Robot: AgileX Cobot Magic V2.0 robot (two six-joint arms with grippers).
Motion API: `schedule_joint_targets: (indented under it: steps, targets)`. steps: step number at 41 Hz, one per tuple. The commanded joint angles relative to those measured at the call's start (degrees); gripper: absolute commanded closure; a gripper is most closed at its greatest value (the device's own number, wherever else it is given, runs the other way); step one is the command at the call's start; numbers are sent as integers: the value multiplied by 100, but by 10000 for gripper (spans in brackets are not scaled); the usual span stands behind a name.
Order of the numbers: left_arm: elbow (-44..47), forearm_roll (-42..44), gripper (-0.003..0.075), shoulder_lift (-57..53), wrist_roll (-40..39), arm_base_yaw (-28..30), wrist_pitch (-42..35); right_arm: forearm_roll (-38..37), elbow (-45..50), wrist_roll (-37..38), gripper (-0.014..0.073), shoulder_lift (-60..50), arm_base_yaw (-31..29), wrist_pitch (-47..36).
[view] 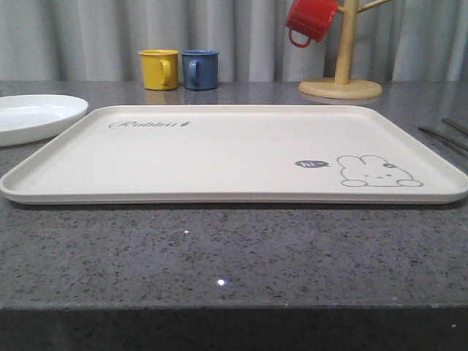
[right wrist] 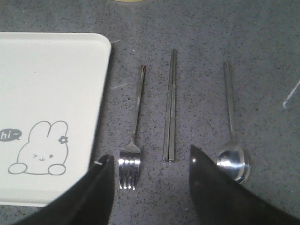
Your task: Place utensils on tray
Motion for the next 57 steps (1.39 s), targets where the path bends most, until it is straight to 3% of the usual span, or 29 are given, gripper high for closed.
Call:
schedule_joint_targets:
  steps: [1, 10, 16, 28, 44, 57]
  targets:
    - [-476, 146, 185, 501, 4, -33, 228, -54, -201, -8, 193, 15, -35, -323]
    - [-1271, 277, 185, 1965, 4, 18, 799, -54, -201, -8, 193, 15, -35, -323]
    - [-1920, 146, 185, 2935, 66, 578, 990, -54, -201, -8, 193, 15, -35, -323]
    - [-2829, -2348, 185, 4426, 1551, 1864, 857, -54, -201, -8, 193, 15, -35, -323]
    - [-3170, -3193, 190, 5656, 1782, 1906, 259, -54, -201, -8, 193, 15, -35, -323]
    - [-3170, -3204, 365, 5898, 1782, 1906, 116, -54, -201, -8, 193, 15, -35, -323]
